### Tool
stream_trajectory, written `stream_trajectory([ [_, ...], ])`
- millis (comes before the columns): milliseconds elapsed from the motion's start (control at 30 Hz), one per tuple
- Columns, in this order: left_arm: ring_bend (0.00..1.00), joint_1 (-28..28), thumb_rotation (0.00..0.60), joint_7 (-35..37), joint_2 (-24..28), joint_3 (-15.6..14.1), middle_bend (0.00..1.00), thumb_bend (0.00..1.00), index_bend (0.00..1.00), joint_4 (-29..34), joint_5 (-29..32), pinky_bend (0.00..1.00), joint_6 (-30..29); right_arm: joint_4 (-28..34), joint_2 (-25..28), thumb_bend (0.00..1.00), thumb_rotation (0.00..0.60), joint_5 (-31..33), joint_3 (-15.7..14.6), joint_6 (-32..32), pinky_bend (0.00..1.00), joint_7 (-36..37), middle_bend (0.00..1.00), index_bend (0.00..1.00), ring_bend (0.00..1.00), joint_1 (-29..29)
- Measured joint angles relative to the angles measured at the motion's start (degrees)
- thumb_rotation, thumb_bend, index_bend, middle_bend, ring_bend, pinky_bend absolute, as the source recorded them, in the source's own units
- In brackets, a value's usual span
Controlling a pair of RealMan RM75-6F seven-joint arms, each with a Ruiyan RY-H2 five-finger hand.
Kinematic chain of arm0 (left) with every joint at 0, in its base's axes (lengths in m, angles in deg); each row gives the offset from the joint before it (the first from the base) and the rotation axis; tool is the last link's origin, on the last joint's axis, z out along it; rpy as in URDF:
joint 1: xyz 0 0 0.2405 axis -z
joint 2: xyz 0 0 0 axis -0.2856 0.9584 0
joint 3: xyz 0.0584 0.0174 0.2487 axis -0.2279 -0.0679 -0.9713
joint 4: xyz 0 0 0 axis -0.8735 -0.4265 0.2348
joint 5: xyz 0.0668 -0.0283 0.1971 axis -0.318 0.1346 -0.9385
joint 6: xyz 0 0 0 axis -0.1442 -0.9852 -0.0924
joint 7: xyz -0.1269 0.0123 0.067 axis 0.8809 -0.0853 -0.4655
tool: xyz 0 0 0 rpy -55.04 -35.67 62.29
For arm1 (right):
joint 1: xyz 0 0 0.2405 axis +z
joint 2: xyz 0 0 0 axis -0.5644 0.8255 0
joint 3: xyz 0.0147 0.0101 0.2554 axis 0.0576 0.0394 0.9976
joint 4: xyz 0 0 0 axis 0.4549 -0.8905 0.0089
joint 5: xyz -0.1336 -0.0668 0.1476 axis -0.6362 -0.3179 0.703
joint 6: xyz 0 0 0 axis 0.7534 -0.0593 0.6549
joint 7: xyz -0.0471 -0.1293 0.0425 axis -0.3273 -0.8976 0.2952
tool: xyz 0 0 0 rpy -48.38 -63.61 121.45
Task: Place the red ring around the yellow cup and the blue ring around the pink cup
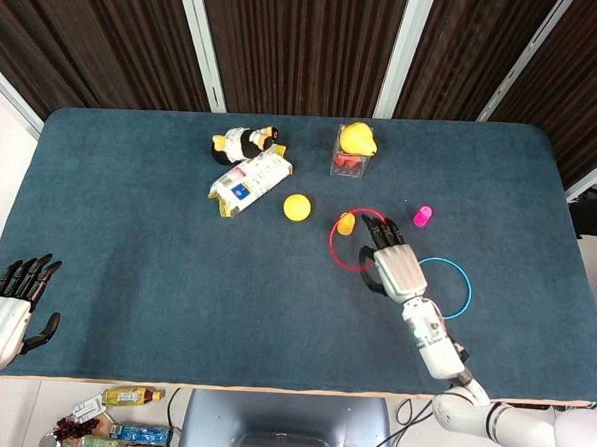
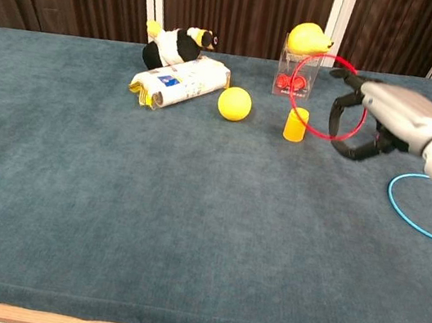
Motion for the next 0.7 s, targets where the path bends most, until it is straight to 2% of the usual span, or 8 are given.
stream_trajectory([
  [133,0.0,0.18,0.6,0.01,-0.05,0.24,0.0,0.43,0.0,-0.1,0.57,0.06,0.47,-3.9,-0.7,0.49,0.6,3.09,2.19,3.18,0.0,-0.52,0.1,0.78,0.0,2.76],
  [400,0.0,0.38,0.6,-0.53,-0.15,0.4,0.0,0.43,0.0,-0.02,1.19,0.06,1.05,-14.45,-5.23,0.49,0.6,7.03,3.56,10.15,0.0,1.82,0.1,0.77,0.0,7.21],
  [700,0.0,0.27,0.6,-0.03,0.15,0.5,0.0,0.43,0.0,-0.06,1.54,0.06,1.02,-22.15,-9.61,0.49,0.6,6.7,2.05,13.04,0.0,8.0,0.1,0.47,0.0,9.98],
])
